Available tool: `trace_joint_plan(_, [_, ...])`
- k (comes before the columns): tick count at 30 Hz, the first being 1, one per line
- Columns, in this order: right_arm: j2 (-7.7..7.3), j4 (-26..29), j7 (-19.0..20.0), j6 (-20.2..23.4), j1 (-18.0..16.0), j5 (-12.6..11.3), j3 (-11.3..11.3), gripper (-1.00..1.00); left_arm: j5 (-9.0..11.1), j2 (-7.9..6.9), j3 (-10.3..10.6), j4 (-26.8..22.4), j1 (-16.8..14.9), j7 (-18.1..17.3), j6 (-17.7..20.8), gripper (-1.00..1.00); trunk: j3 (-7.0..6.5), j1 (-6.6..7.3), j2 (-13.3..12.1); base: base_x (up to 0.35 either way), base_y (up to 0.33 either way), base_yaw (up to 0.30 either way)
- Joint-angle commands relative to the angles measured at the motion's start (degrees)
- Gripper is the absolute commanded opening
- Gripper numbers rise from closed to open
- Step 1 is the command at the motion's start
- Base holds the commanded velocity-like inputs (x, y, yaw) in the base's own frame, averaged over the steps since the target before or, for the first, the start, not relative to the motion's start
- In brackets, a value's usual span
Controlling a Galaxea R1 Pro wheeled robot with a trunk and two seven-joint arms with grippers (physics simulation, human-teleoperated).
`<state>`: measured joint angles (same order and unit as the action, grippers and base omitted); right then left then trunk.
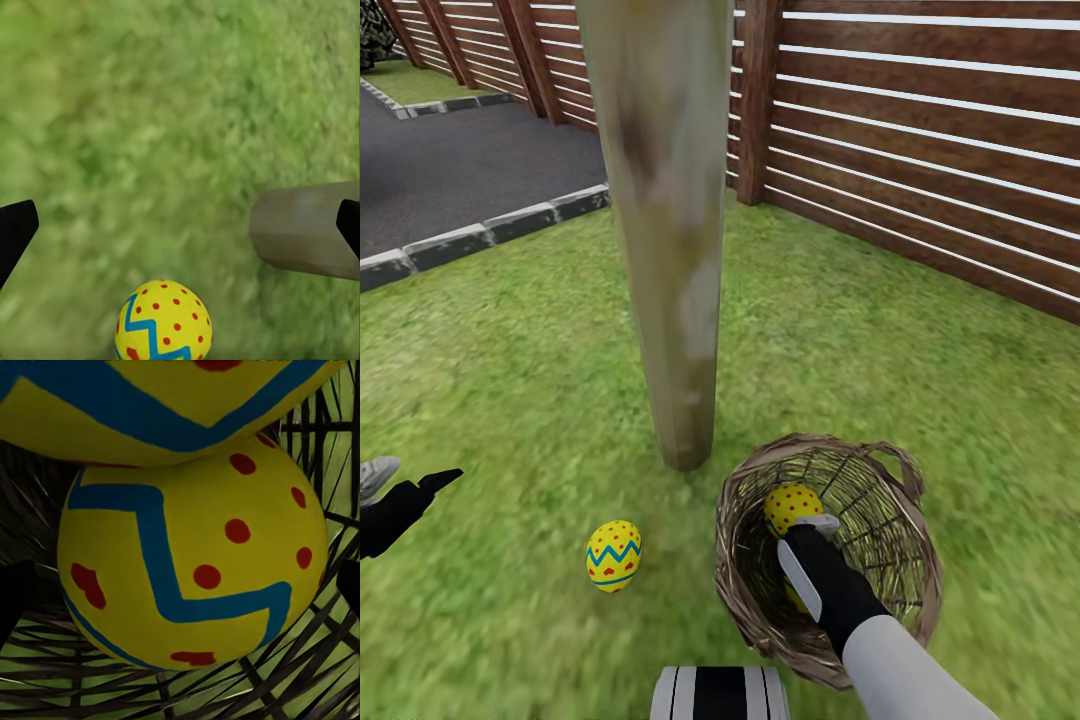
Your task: Take the three Easter eggs out of the wicker basket on the lawn in the garden, then place them on the lawn next to a single tree (choose any tree) so that all three eggs are next to the same tree and none are left in the basket.
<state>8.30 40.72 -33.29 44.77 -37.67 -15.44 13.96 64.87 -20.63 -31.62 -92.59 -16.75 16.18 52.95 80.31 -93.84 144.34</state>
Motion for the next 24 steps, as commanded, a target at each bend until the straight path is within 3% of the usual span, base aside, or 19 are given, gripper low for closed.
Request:
trace_joint_plan(1, [-0.04,0.05,-0.57,0.14,-0.03,-0.58,0.21,1.00,0.60,0.02,-0.09,-0.05,-0.04,0.51,0.22,1.00,0.04,0.01,0.02,0.000,0.000,0.000])
trace_joint_plan(12, [-0.12,0.06,-0.60,0.14,-0.03,-0.56,0.11,1.00,0.61,0.86,0.21,-0.05,-0.04,0.44,0.23,1.00,0.04,0.01,0.02,0.000,0.000,0.000])
trace_joint_plan(19, [-0.13,0.06,-0.63,0.14,-0.03,-0.55,0.10,1.00,0.60,1.17,0.25,-0.05,-0.04,0.72,0.15,1.00,1.59,-0.17,0.11,0.000,0.000,0.000])
trace_joint_plan(24, [-0.14,0.06,-0.62,0.14,-0.03,-0.57,0.10,1.00,0.60,1.20,0.25,-0.05,-0.04,0.52,0.20,1.00,1.59,-0.17,0.11,0.000,0.000,0.000])
